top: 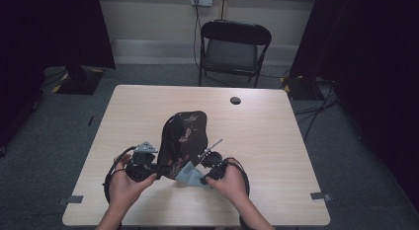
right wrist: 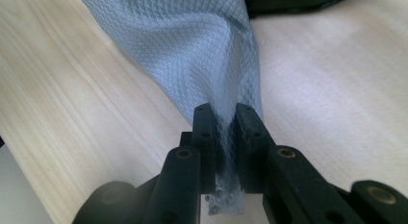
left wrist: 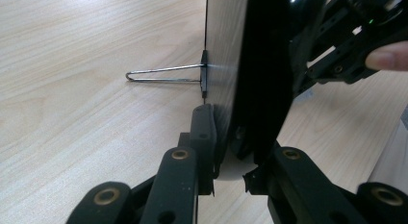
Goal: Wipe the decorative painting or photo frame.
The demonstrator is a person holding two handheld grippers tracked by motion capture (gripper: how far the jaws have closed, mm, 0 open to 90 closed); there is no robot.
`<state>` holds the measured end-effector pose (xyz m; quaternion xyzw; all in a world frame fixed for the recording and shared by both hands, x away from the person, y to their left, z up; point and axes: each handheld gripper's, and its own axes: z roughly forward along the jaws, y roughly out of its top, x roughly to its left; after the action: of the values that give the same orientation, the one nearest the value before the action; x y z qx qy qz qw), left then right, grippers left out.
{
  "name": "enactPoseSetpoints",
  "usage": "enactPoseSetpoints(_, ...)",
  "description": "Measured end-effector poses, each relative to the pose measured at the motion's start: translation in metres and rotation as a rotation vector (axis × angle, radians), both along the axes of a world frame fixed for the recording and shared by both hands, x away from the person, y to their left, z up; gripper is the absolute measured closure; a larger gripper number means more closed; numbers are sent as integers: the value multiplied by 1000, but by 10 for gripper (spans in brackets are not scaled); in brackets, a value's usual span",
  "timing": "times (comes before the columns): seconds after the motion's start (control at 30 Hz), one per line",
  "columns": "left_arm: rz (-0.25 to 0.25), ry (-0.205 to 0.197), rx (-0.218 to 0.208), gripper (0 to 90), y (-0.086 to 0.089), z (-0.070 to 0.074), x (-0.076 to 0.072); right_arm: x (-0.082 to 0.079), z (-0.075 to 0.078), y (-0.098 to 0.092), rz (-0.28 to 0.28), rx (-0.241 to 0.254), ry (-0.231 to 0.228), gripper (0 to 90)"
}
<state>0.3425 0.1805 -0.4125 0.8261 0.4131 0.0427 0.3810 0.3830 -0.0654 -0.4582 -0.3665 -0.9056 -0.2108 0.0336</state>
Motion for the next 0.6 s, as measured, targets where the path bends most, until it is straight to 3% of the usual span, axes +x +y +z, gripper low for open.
enactPoseSetpoints(0.13, 1, 0, 0, 782, 0, 0, 0, -1, -3, -2, -5, 14, 1, 808)
enactPoseSetpoints(0.27, -3, 3, 0, 780, 1, 0, 0, -2, 4, -5, 6, 6, -9, 809)
enactPoseSetpoints(0.6, -3, 4, -1, 778, 1, 0, -1, -7, 59, -20, 14, 52, -90, 809)
